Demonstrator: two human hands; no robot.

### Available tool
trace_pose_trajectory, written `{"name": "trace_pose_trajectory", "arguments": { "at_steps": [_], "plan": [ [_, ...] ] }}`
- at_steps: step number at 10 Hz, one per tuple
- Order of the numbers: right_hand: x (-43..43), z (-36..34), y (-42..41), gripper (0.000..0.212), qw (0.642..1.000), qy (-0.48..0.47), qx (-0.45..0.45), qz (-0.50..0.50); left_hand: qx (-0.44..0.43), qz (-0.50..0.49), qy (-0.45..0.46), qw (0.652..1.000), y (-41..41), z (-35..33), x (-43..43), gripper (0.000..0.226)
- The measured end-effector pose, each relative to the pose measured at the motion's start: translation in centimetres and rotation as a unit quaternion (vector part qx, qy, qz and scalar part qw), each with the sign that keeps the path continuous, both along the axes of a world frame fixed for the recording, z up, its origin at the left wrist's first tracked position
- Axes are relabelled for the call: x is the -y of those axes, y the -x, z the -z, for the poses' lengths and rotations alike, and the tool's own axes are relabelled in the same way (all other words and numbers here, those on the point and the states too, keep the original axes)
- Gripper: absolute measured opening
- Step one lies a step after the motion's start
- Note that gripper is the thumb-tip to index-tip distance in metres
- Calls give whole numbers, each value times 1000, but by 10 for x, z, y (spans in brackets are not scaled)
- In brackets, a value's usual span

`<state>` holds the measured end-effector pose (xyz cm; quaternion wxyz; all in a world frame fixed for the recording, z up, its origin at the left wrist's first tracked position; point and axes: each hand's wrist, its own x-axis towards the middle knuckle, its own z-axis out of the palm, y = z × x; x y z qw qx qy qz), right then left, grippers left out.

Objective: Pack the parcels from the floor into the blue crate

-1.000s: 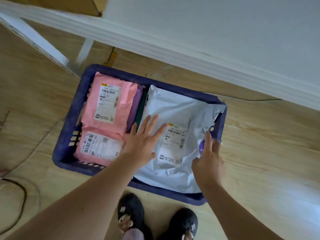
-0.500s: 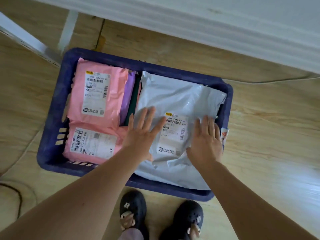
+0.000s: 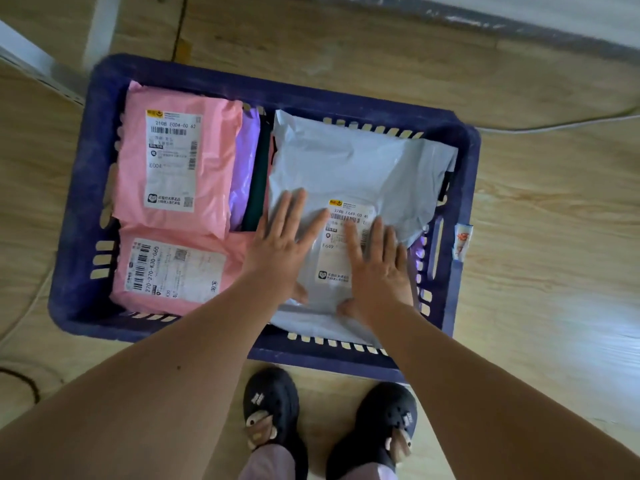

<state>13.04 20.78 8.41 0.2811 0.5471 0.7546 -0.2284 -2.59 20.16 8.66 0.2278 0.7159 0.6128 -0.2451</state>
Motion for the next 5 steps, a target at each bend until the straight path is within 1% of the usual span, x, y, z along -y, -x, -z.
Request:
{"name": "trace_pose_trajectory", "arguments": {
  "at_steps": [1, 2, 3, 4, 5],
  "plan": [
    [-6, -4, 1, 131, 999, 38, 30, -11, -13, 1, 28, 1000, -5, -1, -4, 143],
    [-13, -26, 3, 125, 996, 85, 19, 0, -22, 11, 51, 998, -2, -16, -7, 141],
    [-14, -49, -4, 102, 997, 62, -41, 23, -11, 26, 37, 999, 9, -34, -2, 131],
    [-16, -84, -10, 86, 994, 41, -70, 72, -5, 19, 17, 1000, 18, -69, -2, 115],
    [-16, -123, -11, 77, 992, 23, -92, 79, 7, 16, -6, 1000, 24, -111, -1, 104]
  ]
}}
